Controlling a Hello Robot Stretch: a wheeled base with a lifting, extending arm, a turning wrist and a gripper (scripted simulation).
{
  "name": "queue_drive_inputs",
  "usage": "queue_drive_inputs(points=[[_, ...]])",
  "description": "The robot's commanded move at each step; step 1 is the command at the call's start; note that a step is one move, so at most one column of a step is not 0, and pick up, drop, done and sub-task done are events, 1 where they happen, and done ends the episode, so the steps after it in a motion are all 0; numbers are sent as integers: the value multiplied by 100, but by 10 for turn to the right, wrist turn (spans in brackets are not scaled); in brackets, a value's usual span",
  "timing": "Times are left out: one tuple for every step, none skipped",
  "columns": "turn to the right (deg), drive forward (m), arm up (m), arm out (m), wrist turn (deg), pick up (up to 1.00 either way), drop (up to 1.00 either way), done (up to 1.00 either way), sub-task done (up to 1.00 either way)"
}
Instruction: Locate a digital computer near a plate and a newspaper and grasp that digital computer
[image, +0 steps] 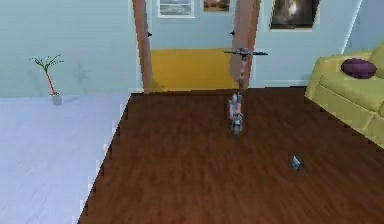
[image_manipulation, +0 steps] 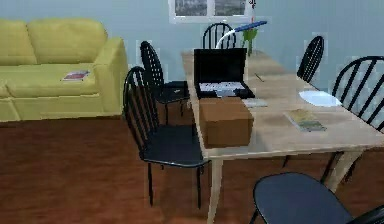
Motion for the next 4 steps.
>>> queue_drive_inputs(points=[[390,0,0,0,0,0,0,0,0],[0,55,0,0,0,0,0,0,0],[450,0,0,0,0,0,0,0,0],[450,0,0,0,0,0,0,0,0]])
